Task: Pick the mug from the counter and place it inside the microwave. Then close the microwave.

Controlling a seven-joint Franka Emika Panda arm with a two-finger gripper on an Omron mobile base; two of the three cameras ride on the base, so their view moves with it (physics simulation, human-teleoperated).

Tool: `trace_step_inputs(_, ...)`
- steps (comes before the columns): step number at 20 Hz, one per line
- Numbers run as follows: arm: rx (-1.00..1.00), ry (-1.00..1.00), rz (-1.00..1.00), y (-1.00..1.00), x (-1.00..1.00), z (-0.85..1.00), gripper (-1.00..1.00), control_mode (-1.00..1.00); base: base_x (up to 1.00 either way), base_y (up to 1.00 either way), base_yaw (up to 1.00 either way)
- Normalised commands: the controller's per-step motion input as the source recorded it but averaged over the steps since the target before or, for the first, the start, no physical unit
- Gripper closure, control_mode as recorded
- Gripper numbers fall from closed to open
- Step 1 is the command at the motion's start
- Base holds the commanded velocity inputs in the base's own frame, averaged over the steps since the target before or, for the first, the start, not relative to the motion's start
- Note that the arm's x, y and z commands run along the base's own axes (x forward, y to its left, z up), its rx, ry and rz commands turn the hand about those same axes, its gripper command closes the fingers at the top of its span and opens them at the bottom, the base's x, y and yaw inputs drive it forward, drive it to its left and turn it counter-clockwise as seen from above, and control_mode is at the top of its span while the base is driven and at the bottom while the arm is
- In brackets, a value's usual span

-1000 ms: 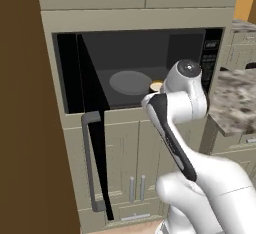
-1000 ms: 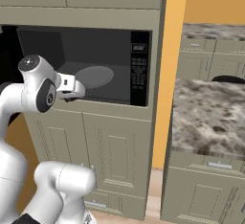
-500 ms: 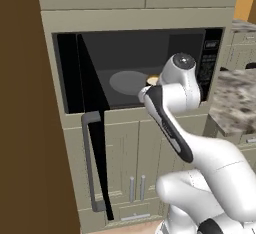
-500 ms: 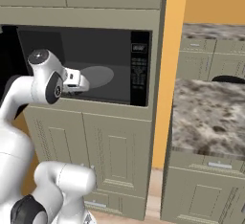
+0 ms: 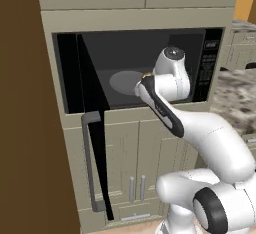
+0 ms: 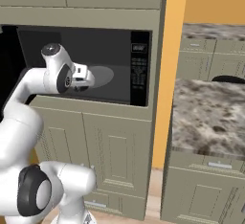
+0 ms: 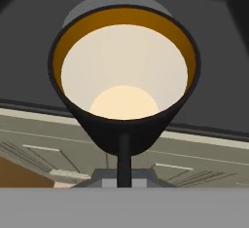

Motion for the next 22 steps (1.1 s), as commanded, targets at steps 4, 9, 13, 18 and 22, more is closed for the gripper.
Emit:
trace_step_inputs(4,0.0,0.06,0.0,0.08,0.38,-0.01,1.0,-1.0,0.0,0.0,0.0)
trace_step_inputs(9,0.0,0.09,0.0,0.11,0.47,-0.26,1.0,-1.0,0.0,0.0,0.0)
trace_step_inputs(13,0.0,0.03,0.0,0.24,0.46,-0.06,1.0,-1.0,0.0,0.0,0.0)
trace_step_inputs(18,0.0,0.0,0.0,0.13,0.36,0.0,1.0,-1.0,0.0,0.0,0.0)
trace_step_inputs(22,0.0,0.01,0.0,0.0,0.21,-0.25,1.0,-1.0,0.0,0.0,0.0)
